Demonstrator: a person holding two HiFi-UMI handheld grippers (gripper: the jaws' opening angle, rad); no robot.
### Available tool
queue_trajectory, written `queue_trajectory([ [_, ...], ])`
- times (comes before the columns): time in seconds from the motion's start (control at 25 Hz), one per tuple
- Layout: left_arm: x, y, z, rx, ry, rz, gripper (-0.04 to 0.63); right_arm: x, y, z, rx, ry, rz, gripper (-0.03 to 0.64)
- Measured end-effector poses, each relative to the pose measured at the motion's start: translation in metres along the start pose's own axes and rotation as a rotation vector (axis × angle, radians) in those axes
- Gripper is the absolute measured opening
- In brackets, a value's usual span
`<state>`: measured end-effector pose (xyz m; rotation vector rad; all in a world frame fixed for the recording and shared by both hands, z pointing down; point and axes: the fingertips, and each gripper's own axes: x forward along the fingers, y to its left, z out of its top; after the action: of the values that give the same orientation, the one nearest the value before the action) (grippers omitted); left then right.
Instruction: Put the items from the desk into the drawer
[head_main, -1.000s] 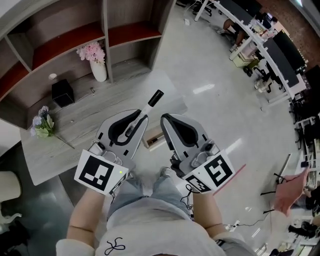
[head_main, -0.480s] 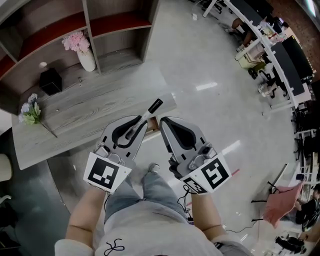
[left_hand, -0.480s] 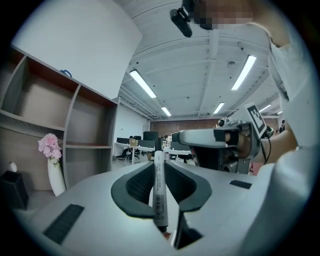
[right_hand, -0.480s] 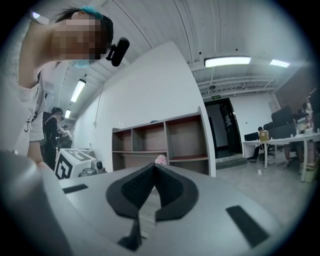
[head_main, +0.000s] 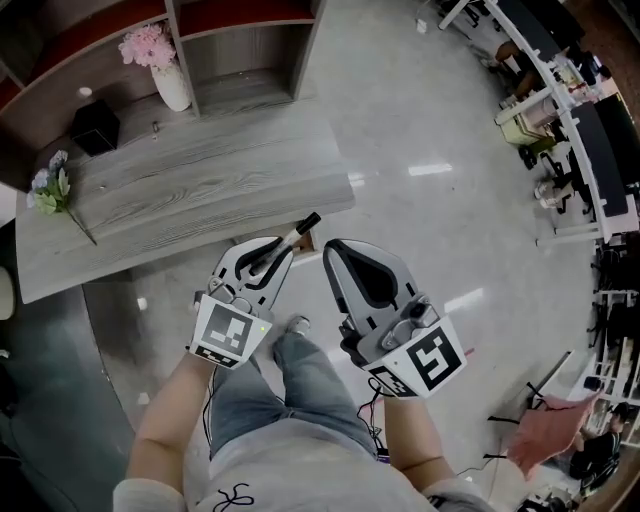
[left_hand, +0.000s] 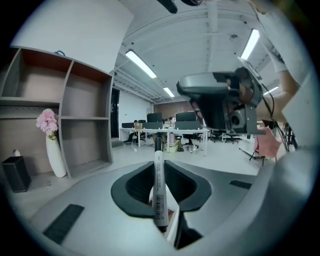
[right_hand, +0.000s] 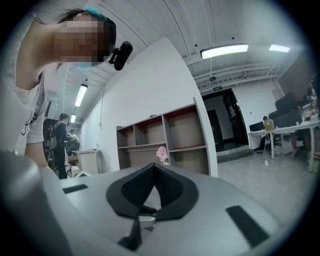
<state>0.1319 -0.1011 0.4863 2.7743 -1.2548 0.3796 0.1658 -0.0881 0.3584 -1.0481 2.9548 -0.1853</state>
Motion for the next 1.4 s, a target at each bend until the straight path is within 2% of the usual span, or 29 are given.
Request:
queue_trajectory([
  [0.64, 0.063, -0.012, -0.17, 0.119, 0.349, -0.028, 0.071, -0.023, -0.018, -0.061, 0.063, 0.089, -0.013, 0.008],
  [1.0, 0.083, -0.009, -0.211, 0.178, 0.451, -0.048, 0.072, -0.029, -0.018, -0.076, 0.07, 0.127, -0.018, 0.008],
  [1.2, 0.089, -0.007, -0.222, 0.203, 0.489, -0.029, 0.078, -0.033, -0.02, -0.082, 0.069, 0.143, -0.019, 0.008],
  [1.4, 0.09, -0.007, -0.228, 0.174, 0.509, -0.039, 0.08, -0.031, -0.019, -0.082, 0.069, 0.14, -0.013, 0.008],
])
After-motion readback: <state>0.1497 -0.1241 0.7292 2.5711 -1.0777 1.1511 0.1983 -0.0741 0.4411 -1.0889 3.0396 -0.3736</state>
